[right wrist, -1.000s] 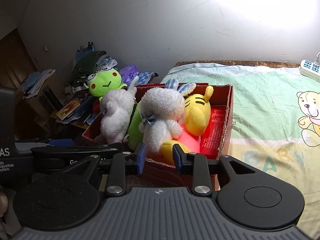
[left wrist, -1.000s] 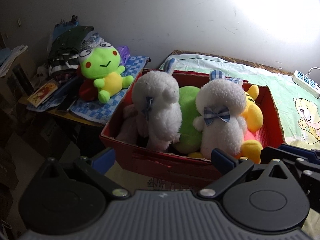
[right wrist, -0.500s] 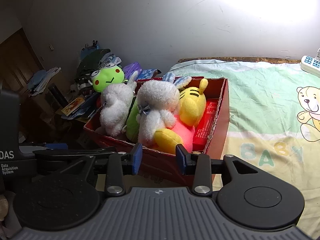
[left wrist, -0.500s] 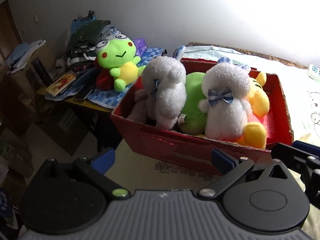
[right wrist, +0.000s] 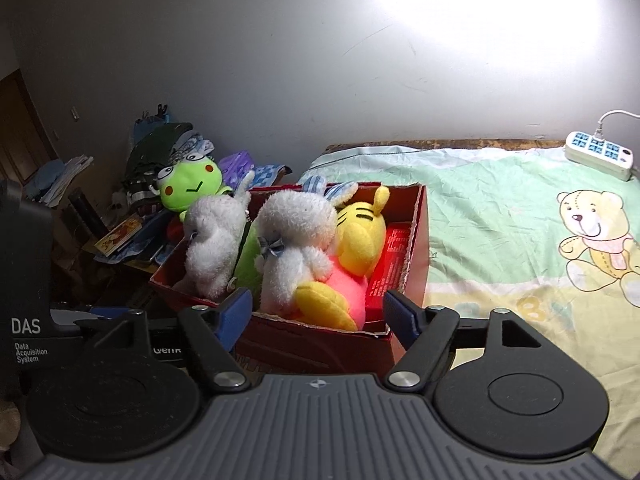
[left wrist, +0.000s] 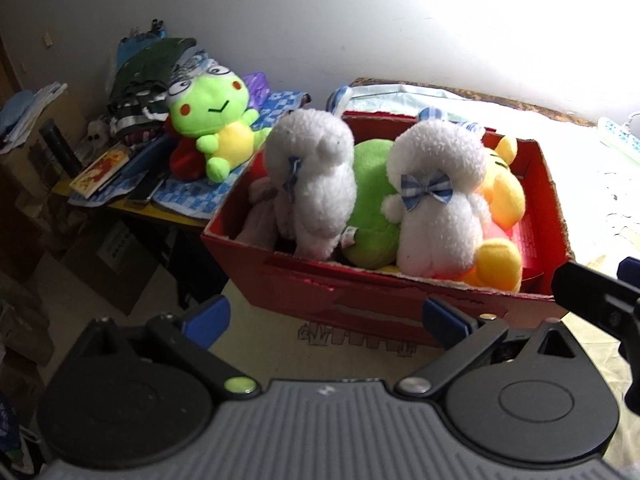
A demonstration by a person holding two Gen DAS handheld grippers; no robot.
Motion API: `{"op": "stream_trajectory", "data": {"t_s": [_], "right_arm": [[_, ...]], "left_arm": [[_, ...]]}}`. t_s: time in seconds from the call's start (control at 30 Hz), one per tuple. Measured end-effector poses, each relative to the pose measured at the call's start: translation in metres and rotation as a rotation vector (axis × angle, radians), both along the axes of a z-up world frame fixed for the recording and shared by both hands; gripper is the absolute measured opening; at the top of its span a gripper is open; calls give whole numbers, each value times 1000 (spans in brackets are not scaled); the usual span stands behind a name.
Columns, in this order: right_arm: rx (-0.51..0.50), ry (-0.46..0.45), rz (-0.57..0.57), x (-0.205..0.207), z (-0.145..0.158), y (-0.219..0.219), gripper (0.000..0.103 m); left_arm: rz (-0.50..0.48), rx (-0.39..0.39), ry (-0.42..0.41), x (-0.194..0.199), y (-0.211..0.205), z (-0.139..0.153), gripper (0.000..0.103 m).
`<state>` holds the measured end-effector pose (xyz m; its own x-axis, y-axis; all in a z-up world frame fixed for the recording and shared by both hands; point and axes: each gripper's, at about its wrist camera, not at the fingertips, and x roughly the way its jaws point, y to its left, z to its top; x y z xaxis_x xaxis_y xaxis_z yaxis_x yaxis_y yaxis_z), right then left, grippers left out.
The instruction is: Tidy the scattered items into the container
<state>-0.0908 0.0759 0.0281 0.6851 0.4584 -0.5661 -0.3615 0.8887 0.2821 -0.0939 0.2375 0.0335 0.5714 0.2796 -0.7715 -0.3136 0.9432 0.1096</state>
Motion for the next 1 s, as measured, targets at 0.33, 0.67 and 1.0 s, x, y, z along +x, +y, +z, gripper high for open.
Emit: {"op": "stream_trajectory", "data": {"t_s": [0.33,0.67,1.0], "right_arm": [[-33,-2,-182,-9,7,23,90],[-48,118,-344,-17,-15,43,77],[-48,183,-388,-19,-12,57,77]], "left_arm": [[-74,5,-58,3,24,6,102],[-151,-56,36,6,50,-10,102],[-200,-71,87,1,66,-14,102]]}}
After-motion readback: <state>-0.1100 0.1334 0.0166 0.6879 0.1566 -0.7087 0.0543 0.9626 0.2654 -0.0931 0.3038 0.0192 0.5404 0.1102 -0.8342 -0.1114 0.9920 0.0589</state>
